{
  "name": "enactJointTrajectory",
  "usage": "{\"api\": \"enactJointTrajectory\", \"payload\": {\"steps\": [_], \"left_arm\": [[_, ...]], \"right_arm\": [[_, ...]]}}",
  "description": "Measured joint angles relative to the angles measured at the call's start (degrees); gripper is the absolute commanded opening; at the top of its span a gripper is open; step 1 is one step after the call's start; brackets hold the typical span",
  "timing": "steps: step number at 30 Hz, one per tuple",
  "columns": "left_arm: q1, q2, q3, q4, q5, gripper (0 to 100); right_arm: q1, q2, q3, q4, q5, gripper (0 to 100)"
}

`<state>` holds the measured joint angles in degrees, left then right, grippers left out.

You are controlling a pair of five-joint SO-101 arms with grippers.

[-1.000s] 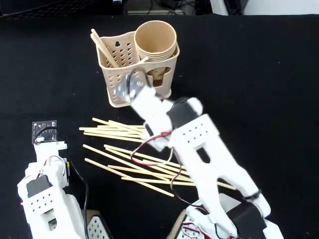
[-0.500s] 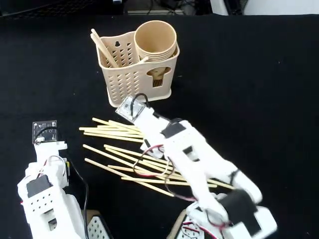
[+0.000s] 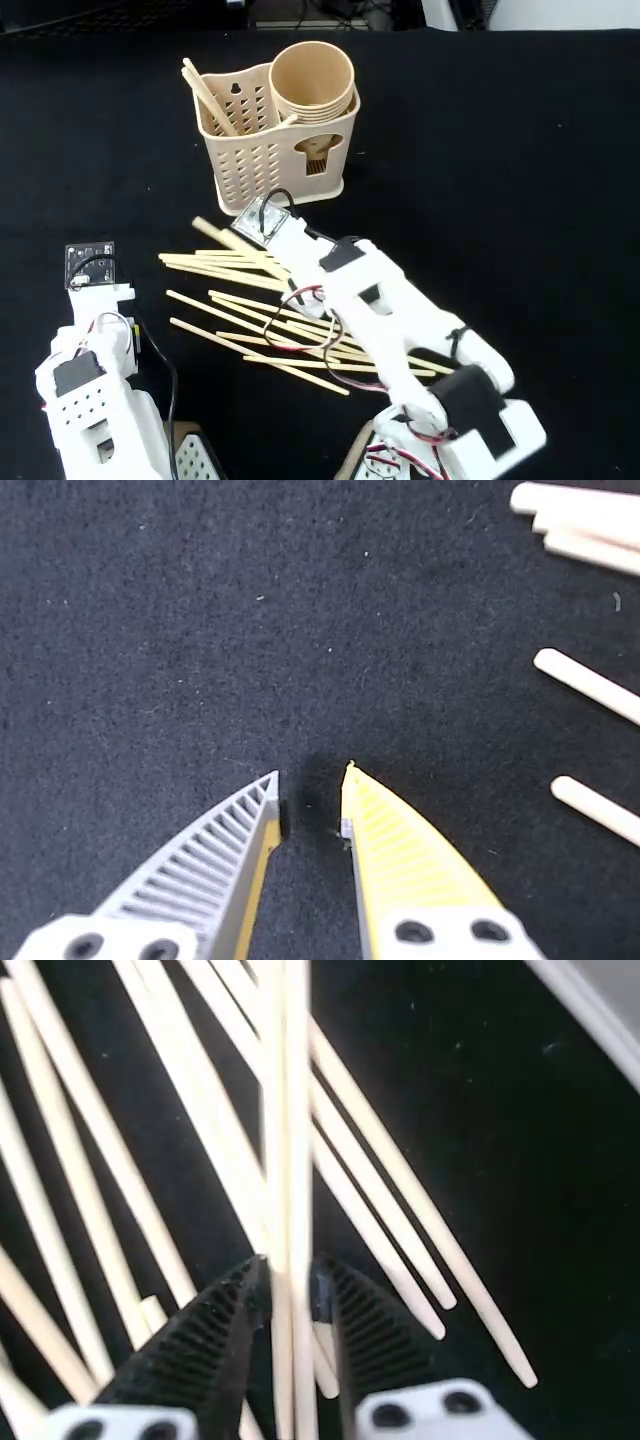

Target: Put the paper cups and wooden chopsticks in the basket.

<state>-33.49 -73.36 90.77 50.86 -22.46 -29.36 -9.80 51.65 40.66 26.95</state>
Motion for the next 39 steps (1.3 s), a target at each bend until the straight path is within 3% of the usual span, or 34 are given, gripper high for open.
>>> {"api": "enactJointTrajectory", "payload": {"steps": [6, 18, 27, 32, 39], "left_arm": [[0.0, 0.0, 0.0, 0.0, 0.0, 12], [0.0, 0.0, 0.0, 0.0, 0.0, 12], [0.0, 0.0, 0.0, 0.0, 0.0, 12], [0.0, 0.0, 0.0, 0.0, 0.0, 12], [0.0, 0.0, 0.0, 0.0, 0.0, 12]], "right_arm": [[0.0, -9.8, 6.4, 0.5, 0.0, 1.2], [0.0, -37.9, 7.0, 15.9, 0.2, 1.2], [-2.9, -47.0, -16.6, 27.3, -0.5, 1.3], [-5.3, -45.6, -31.3, 23.9, -7.4, 1.5], [-5.4, -34.4, -33.6, 0.4, -16.4, 1.5]]}}
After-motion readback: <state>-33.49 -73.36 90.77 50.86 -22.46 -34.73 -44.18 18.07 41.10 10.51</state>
